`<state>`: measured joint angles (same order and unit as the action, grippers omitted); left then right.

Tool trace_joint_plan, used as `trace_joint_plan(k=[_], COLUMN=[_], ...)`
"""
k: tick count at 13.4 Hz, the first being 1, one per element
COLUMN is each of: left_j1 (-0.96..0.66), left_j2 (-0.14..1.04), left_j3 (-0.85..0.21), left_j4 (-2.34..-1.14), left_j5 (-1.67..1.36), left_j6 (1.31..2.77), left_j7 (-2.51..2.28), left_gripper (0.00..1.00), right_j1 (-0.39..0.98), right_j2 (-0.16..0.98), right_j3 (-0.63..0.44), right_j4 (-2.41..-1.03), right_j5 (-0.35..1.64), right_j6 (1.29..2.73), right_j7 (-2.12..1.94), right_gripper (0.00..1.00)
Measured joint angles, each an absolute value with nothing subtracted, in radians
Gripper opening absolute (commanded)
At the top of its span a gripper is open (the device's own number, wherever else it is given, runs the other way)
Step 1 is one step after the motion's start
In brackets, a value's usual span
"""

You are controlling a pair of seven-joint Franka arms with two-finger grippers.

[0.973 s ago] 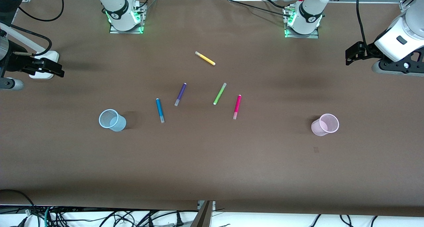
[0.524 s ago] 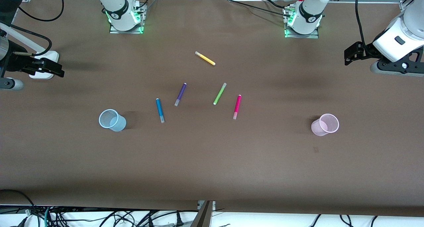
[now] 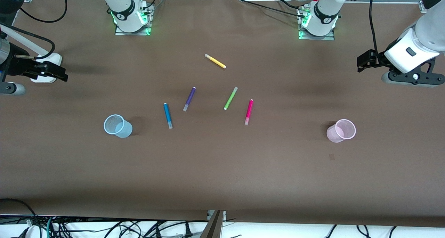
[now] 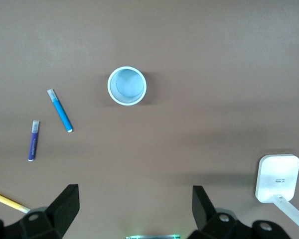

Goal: Place pink and blue markers in matching cups
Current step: 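Reach the right gripper to the blue marker while the left gripper reaches the pink marker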

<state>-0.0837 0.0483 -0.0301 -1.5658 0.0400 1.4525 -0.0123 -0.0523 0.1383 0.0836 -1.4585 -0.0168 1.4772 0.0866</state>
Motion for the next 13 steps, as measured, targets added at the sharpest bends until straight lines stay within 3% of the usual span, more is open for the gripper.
trace_joint_plan(k=[5,8,13], left_j1=[-0.091,-0.101,-0.125], left_j2=[0.079,0.131,0.327], left_j3=[-0.052,-0.145,-0.282], left_j4=[-1.566,-1.567,-1.573], left_j5=[0.039,0.037,0.036], left_j6=[1.463,1.500,1.713], left_j7=[-0.031,-0.117,-0.263], left_gripper=[0.98,0.98,1.00], right_j1=[0.001,0.087,0.182], right_j2=[0.213,0.276,0.404], right_j3=[0.094,0.097,0.099], right_j4=[-1.460,-1.461,-1.465], right_j5=[-0.014,-0.014,-0.014], right_j6=[1.495,1.530,1.643], right_j7=[0.092,0.103,0.106], right_gripper=[1.00,1.00,1.00])
